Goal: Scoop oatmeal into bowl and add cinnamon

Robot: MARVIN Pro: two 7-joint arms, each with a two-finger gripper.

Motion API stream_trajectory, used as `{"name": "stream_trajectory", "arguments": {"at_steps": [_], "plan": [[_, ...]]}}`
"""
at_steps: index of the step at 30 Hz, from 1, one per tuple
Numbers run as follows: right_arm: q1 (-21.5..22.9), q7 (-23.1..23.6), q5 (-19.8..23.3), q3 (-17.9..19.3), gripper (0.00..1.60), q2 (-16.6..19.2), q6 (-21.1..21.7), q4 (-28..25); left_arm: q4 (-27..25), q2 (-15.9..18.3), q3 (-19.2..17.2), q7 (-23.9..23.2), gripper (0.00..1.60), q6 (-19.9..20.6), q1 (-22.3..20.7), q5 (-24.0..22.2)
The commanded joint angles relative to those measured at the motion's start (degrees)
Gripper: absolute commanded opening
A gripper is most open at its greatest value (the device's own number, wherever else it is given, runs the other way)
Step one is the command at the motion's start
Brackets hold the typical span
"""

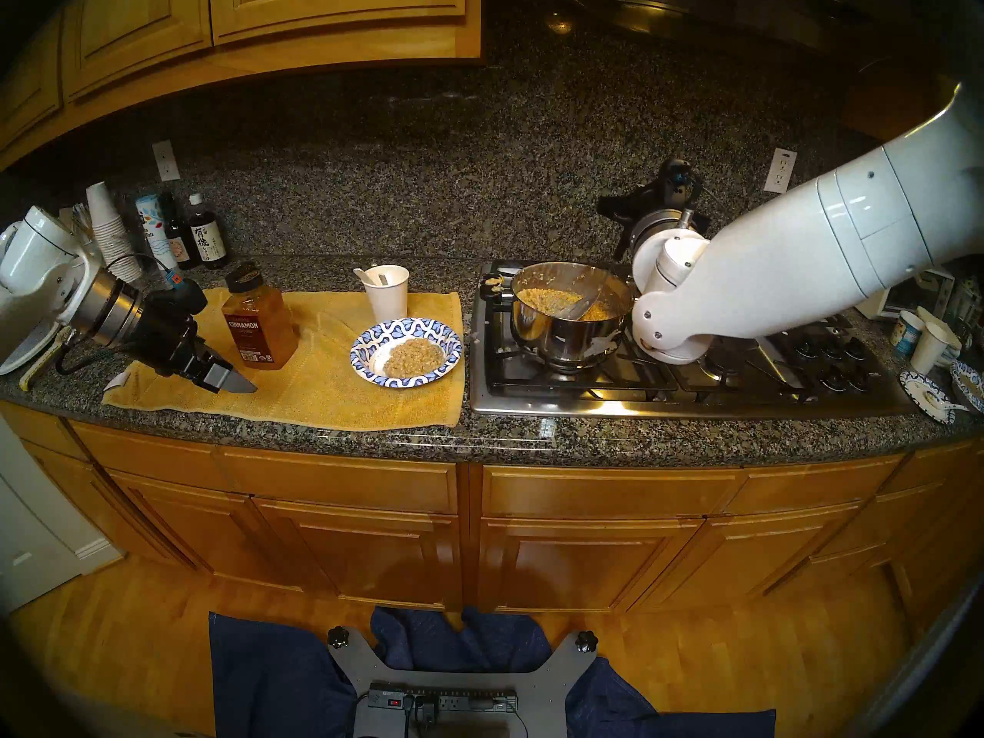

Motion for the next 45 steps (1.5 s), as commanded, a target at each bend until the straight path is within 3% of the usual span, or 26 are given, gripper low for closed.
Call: {"name": "stream_trajectory", "arguments": {"at_steps": [1,7,8,9,10,11,12,26,34,45], "plan": [[-2.49,-5.34,2.87,-3.28,0.00,3.62,-0.07,3.72,0.13,-0.12,-1.61,0.05,1.60,-0.01,-1.70,-0.06],[-3.99,-5.98,7.08,-3.66,0.00,5.49,-0.07,3.23,0.13,-0.12,-1.71,0.04,1.60,0.09,-1.81,-0.06],[-3.76,-5.77,8.54,-3.21,0.12,5.98,-0.07,2.86,0.13,-0.12,-1.73,0.04,1.60,0.13,-1.83,-0.05],[-3.55,-6.29,8.99,-2.96,0.53,6.03,-0.07,2.78,0.13,-0.12,-1.74,0.04,1.60,0.14,-1.84,-0.05],[-3.00,-5.04,9.74,-3.06,1.10,6.16,-0.07,2.74,0.13,-0.12,-1.74,0.04,1.60,0.16,-1.85,-0.05],[-3.00,-5.04,9.74,-3.06,1.10,6.16,-0.07,2.74,0.13,-0.12,-1.74,0.04,1.60,0.16,-1.85,-0.05],[-2.37,-6.64,9.95,-2.56,1.60,6.15,-0.07,2.62,0.13,-0.12,-1.75,0.04,1.60,0.17,-1.85,-0.05],[5.15,-5.92,15.74,0.08,1.60,9.01,-0.07,4.01,0.13,-0.12,-1.69,0.04,1.60,0.08,-1.79,-0.06],[8.07,-4.86,17.92,2.37,1.60,12.48,-0.07,6.77,0.13,-0.12,-1.63,0.05,1.60,0.01,-1.72,-0.06],[12.94,-4.31,19.52,2.18,1.60,19.06,-0.07,3.13,0.13,-0.12,-1.69,0.04,1.60,0.09,-1.81,-0.06]]}}
